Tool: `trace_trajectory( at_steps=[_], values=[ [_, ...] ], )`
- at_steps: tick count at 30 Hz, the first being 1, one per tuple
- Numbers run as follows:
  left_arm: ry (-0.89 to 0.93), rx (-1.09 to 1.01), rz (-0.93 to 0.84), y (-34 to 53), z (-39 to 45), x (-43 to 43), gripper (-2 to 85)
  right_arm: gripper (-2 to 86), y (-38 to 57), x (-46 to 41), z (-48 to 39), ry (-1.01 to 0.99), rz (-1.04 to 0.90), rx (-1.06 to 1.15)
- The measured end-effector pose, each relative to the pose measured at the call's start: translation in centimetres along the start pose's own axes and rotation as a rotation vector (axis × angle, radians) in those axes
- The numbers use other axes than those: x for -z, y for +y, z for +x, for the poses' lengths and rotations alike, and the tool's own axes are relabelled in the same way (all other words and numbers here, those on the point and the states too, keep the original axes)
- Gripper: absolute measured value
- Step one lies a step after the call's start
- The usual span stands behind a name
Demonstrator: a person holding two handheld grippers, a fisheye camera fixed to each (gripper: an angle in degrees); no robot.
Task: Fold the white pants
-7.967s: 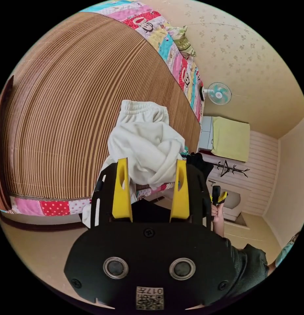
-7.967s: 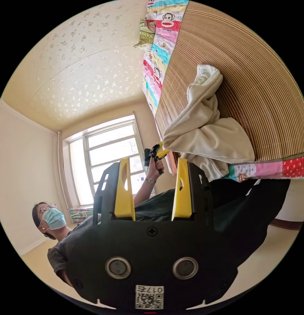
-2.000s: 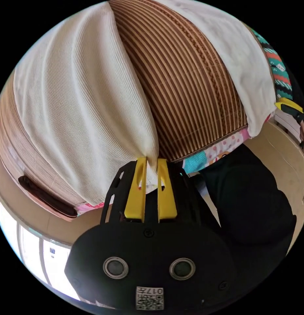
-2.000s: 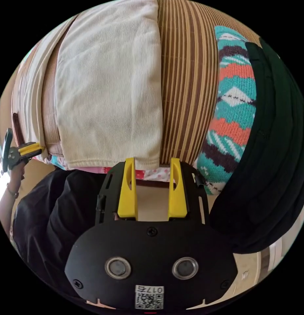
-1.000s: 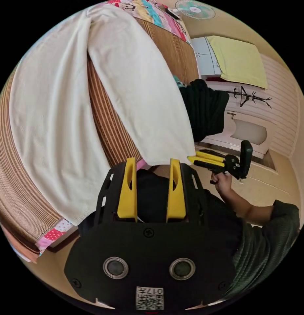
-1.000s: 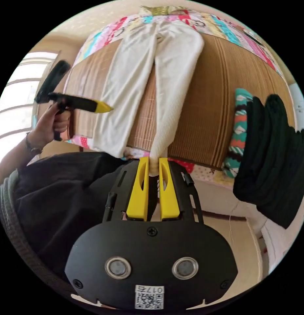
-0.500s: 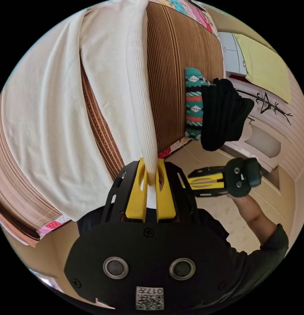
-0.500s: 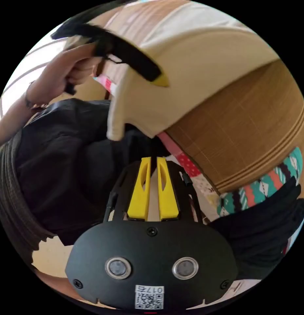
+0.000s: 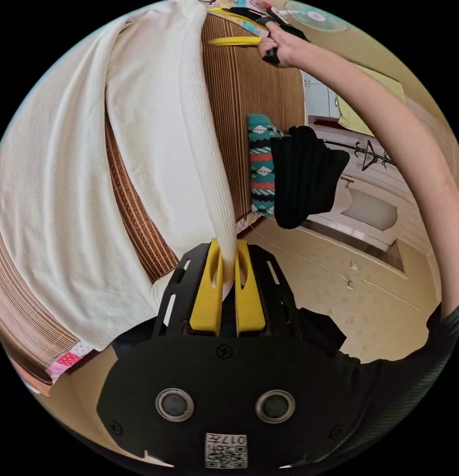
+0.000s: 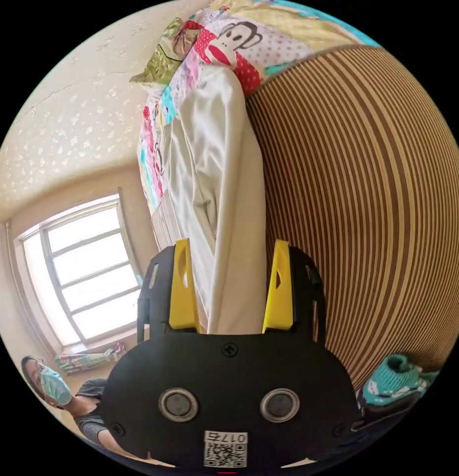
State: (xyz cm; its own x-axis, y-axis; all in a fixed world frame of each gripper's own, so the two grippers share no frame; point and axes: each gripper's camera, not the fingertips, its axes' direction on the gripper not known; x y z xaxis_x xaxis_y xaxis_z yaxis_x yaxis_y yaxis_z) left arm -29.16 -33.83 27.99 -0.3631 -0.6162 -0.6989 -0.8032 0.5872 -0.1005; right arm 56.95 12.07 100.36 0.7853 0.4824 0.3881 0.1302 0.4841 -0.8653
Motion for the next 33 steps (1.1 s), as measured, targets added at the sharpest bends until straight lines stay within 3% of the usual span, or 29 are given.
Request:
trace_trajectory(
  at_steps=[6,8,10,16,19,23,26,30,33],
  values=[
    [0.258,0.013,0.103,3.3,-3.5,1.5,2.8,7.6,-7.2,-3.6,-5.2,0.372,0.114,0.044],
    [0.324,-0.014,0.130,4.2,-4.2,2.0,2.2,3.8,-4.8,-6.0,-11.4,0.695,0.341,0.291],
    [0.396,-0.037,0.144,4.9,-4.3,2.6,1.7,3.1,-4.2,-9.7,-14.9,0.791,0.362,0.381],
    [0.426,-0.042,0.177,10.0,-6.6,7.0,1.8,2.6,-2.4,-23.9,-27.6,0.790,0.230,0.768],
    [0.299,0.139,0.160,12.8,-11.4,9.0,2.4,2.5,-3.5,-28.4,-29.0,0.672,0.161,0.728],
    [0.148,0.396,0.104,16.9,-18.8,10.0,3.6,2.7,-3.3,-31.1,-28.2,0.408,0.018,0.752],
    [0.230,0.451,0.126,18.4,-22.9,10.0,4.1,3.9,-0.3,-29.8,-25.7,0.276,0.027,0.760],
    [0.200,0.437,0.108,18.3,-25.1,9.8,4.6,6.3,5.6,-27.2,-18.8,0.236,0.020,0.687],
    [0.133,0.422,0.080,18.2,-24.7,9.8,5.2,7.3,12.5,-25.8,-11.9,0.316,-0.066,0.614]
  ],
)
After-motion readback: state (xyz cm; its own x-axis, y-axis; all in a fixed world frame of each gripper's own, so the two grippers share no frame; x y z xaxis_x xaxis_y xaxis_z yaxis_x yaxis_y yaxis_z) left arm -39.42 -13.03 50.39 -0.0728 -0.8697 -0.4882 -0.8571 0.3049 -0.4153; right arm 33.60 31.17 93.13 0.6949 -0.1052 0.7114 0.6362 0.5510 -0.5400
